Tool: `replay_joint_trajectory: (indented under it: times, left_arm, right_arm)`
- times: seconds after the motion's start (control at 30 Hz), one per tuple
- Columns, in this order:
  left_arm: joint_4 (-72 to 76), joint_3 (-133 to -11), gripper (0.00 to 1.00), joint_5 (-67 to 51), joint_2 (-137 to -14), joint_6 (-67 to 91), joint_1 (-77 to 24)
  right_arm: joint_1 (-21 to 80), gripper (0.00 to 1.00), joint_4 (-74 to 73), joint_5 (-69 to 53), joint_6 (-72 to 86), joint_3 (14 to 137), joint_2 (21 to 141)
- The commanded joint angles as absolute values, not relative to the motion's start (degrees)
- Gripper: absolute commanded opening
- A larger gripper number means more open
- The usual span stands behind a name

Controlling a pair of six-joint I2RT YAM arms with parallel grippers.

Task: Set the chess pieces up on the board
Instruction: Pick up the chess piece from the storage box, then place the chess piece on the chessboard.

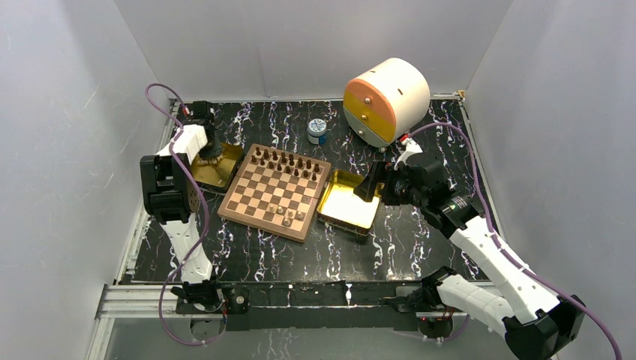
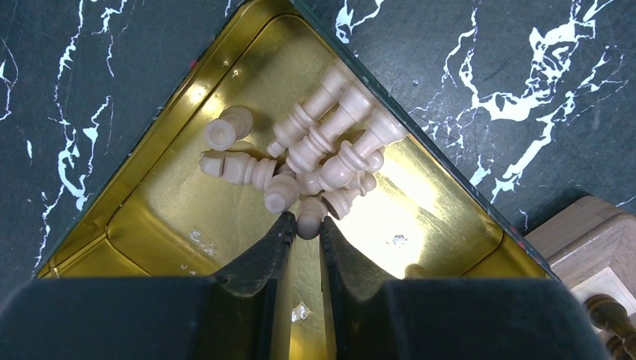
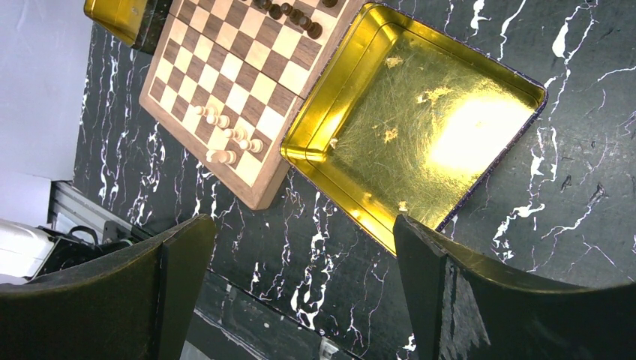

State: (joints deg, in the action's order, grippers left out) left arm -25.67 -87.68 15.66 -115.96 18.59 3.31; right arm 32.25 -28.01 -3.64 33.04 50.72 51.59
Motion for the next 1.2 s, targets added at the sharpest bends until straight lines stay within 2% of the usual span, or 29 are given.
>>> replay_joint_trajectory:
  times: [0.0,0.6,1.17]
  left_arm:
    - [-30.74,-89.86,0.12,15.97,-112.98,18.10,3.78]
    - [-34.94,-83.74,0.13,10.94,-102.10,17.24,2.39]
    - [-37.58,-75.29,0.13,11.26,-92.42,17.42,-14.18]
  right_arm:
    - [32.08,0.99,-24.76,-4.35,33.38,51.73,50.96]
    - [32.06,0.99,-28.28,-3.08,30.63,55.41,51.50]
    - [32.08,0.99,-29.71,-1.61,31.35,55.33,50.50]
